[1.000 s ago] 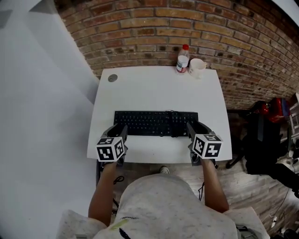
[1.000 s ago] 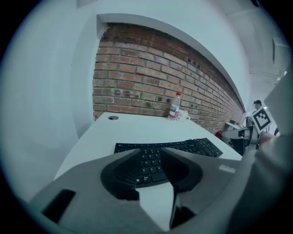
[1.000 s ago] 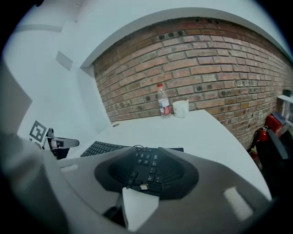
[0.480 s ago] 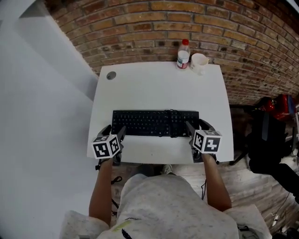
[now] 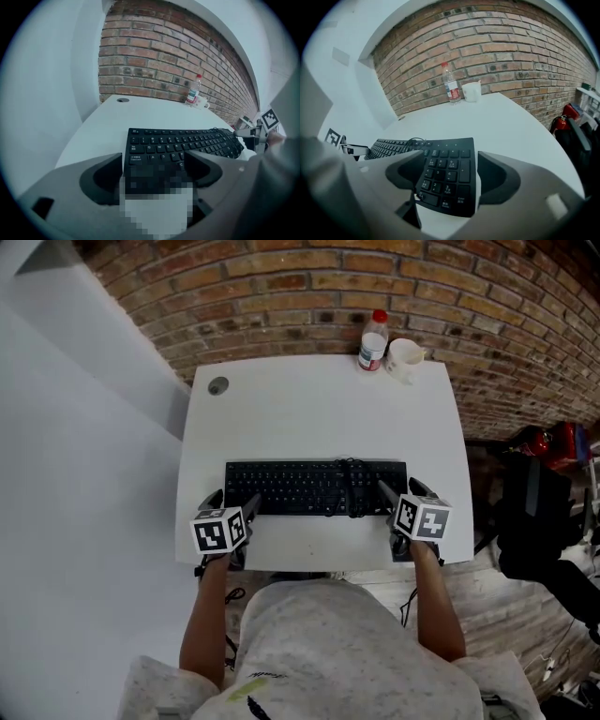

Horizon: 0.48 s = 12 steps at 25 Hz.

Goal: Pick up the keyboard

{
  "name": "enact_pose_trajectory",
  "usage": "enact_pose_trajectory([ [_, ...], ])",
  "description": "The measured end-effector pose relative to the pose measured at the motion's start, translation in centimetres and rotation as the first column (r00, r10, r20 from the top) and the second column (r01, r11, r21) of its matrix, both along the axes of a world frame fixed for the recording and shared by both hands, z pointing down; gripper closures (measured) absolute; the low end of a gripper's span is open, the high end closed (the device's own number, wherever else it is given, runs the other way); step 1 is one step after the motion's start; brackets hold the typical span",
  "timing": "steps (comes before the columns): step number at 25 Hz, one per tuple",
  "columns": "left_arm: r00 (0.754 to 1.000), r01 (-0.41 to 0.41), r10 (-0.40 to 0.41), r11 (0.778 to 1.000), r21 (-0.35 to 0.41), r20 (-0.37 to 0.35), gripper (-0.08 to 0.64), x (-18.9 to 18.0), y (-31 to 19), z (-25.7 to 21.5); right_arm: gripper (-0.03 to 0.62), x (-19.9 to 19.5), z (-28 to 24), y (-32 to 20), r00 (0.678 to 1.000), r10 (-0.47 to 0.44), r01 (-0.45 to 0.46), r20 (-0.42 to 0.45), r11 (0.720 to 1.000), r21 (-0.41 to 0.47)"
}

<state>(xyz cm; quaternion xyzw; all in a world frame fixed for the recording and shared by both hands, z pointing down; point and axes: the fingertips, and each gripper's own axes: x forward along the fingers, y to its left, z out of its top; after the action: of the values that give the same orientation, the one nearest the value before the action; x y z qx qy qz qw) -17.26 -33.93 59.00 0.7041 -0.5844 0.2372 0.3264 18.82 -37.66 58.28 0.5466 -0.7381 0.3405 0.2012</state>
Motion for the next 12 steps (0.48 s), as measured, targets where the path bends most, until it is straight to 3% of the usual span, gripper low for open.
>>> enact_pose_trajectory([
  [12,0.999,-0.027,0.025,0.999,-0.035,-0.046,0.114,-0.6,-1.8,0.8,0.236,-0.2,1.6,-0.7,1.0,0.029,-0.028,0.013,0.998,-0.052],
])
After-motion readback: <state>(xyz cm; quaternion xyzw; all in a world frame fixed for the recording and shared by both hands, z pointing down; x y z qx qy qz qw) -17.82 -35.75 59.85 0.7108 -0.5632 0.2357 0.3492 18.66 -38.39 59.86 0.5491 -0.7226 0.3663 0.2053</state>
